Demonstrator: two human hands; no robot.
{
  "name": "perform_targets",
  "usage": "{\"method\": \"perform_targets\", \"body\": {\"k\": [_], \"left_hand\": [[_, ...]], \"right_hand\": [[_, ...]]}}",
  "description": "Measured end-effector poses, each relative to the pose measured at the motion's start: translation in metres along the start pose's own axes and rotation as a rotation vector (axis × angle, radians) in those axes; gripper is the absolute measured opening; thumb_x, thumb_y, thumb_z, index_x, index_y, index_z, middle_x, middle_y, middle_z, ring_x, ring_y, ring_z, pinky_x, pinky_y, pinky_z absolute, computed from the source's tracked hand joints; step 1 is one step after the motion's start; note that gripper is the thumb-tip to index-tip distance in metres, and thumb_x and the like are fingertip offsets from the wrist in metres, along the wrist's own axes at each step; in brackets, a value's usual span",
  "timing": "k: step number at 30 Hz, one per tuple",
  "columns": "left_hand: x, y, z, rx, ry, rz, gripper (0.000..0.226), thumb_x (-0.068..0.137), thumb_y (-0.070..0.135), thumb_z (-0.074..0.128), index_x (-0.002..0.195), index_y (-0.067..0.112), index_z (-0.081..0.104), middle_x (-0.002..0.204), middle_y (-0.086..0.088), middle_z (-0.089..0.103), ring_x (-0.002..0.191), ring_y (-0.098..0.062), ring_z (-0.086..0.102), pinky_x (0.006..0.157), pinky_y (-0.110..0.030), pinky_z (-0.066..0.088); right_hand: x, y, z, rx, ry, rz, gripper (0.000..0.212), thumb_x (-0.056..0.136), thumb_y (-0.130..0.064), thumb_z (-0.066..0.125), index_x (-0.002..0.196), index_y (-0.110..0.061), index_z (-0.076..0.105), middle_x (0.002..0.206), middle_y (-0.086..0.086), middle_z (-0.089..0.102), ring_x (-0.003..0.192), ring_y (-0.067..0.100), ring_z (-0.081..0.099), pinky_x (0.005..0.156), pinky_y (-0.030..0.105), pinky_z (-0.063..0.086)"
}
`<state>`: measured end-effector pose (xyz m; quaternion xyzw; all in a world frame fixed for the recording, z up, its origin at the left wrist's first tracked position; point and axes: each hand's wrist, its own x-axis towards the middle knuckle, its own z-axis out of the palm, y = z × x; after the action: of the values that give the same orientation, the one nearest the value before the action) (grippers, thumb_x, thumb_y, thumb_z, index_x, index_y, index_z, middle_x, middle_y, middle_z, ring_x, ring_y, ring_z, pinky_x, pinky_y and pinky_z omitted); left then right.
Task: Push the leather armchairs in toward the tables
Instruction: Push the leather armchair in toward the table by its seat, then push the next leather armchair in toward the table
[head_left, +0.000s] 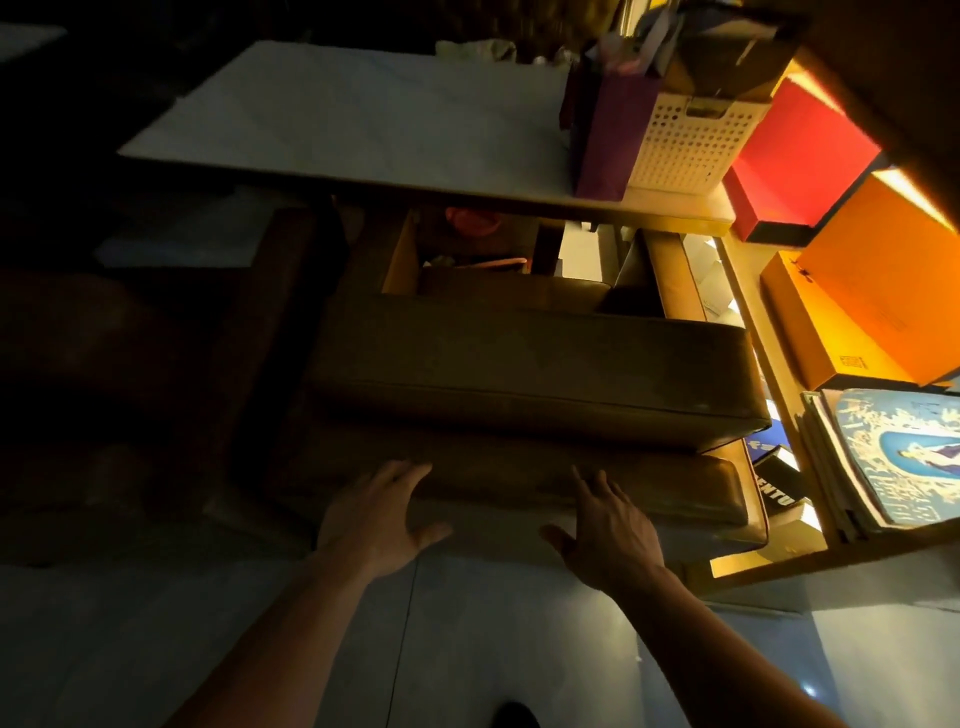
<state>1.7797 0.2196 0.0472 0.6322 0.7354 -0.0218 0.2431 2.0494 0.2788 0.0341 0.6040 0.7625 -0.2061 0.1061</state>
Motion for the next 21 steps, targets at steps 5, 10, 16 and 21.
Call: {"method": "perform_targets", "body": {"k": [5,10,16,21], "left_hand": [[-0.05,-0.04,-0.039,-0.116,-0.004,0.017,0.086,0.08,0.076,0.053,0.152,0.04,0.021,0.16,0.009,0.021,0.145,-0.018,0.023,0.111,-0.047,0.034],[-0.114,-0.115,-0.076,-0.208,0.025,0.035,0.083,0.08,0.075,0.056,0.15,0.042,0.027,0.156,0.014,0.027,0.14,-0.014,0.031,0.108,-0.039,0.035],[-0.195,-0.242,-0.117,-0.242,0.071,-0.022,0.083,0.078,0.075,0.058,0.148,0.042,0.029,0.156,0.01,0.03,0.138,-0.014,0.034,0.107,-0.036,0.036],[-0.241,-0.329,-0.152,-0.212,0.086,-0.072,0.083,0.078,0.076,0.057,0.148,0.045,0.026,0.159,0.009,0.024,0.144,-0.016,0.026,0.109,-0.04,0.032]], "right_hand": [[-0.033,-0.063,-0.028,-0.028,-0.006,-0.073,0.088,0.088,-0.064,0.055,0.157,-0.027,0.014,0.16,0.009,0.026,0.141,0.031,0.037,0.105,0.041,0.045],[-0.075,-0.164,-0.037,-0.049,-0.022,-0.114,0.082,0.09,-0.058,0.058,0.155,-0.024,0.023,0.155,0.007,0.034,0.138,0.028,0.042,0.105,0.038,0.043],[-0.112,-0.307,-0.027,-0.049,-0.031,-0.169,0.072,0.084,-0.045,0.07,0.147,-0.027,0.039,0.151,0.008,0.041,0.126,0.028,0.054,0.095,0.037,0.05],[-0.125,-0.41,-0.021,-0.056,-0.052,-0.266,0.07,0.084,-0.048,0.065,0.145,-0.03,0.037,0.144,0.006,0.047,0.124,0.028,0.054,0.094,0.039,0.048]]}}
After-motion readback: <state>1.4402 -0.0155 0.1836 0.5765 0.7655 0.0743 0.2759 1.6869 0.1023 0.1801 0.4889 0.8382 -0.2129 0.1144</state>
